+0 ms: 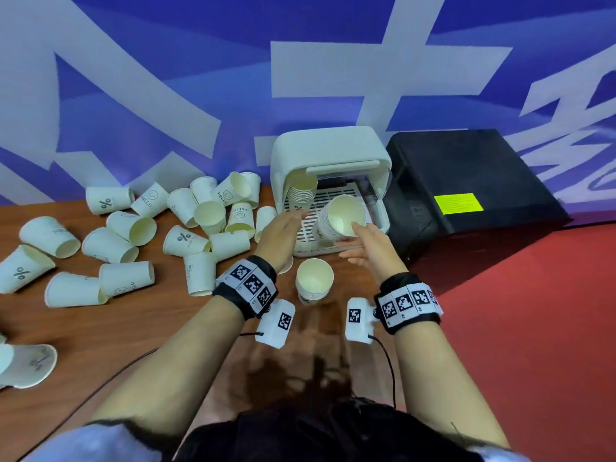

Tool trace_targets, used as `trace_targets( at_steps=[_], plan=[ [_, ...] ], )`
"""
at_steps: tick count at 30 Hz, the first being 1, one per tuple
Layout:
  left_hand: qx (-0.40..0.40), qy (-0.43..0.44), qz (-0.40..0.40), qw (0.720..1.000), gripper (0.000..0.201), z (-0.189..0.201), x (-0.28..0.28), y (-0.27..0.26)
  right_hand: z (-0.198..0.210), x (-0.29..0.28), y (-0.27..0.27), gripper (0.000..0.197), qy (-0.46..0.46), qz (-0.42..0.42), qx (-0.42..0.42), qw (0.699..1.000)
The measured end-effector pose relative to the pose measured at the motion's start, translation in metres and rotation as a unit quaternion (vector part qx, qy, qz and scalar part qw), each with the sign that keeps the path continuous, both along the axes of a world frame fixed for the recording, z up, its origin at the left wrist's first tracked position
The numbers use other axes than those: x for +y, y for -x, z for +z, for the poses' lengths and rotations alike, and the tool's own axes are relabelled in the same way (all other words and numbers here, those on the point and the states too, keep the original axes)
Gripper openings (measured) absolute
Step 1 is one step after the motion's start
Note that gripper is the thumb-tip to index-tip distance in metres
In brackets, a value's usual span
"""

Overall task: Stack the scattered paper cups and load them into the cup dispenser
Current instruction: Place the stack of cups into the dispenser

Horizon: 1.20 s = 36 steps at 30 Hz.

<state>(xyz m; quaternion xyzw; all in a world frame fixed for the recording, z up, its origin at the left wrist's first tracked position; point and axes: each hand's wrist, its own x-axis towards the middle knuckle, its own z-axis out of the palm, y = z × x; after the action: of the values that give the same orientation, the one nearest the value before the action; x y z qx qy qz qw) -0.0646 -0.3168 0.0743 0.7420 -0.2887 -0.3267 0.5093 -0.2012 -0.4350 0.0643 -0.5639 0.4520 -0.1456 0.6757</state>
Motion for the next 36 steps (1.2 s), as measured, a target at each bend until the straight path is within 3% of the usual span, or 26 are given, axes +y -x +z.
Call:
trace_targets(
  at_steps=[6,16,19,25,36],
  plan=[
    [0.026,0.009,0.058,0.998,0.030,-0.019,-0.005,-0.013,-0.019,-0.044,-0.010,0.027,-0.003,0.001,0.040,0.999],
    [0.054,0.019,0.138,0.989,0.029,-0.046,-0.006,-0.033,-0.040,-0.089,-0.046,0.030,-0.050,-0.018,0.100,0.994],
    [0.049,0.024,0.144,0.988,0.032,-0.053,-0.004,-0.039,-0.046,-0.100,-0.061,0.029,-0.064,-0.020,0.106,0.992],
    [0.041,0.007,0.173,0.984,0.030,-0.065,0.004,-0.047,-0.053,-0.117,-0.090,0.046,-0.071,-0.023,0.096,0.993],
    [0.036,-0.020,0.193,0.980,0.030,-0.083,0.029,-0.052,-0.065,-0.122,-0.126,0.048,-0.061,-0.050,0.110,0.991]
  ],
)
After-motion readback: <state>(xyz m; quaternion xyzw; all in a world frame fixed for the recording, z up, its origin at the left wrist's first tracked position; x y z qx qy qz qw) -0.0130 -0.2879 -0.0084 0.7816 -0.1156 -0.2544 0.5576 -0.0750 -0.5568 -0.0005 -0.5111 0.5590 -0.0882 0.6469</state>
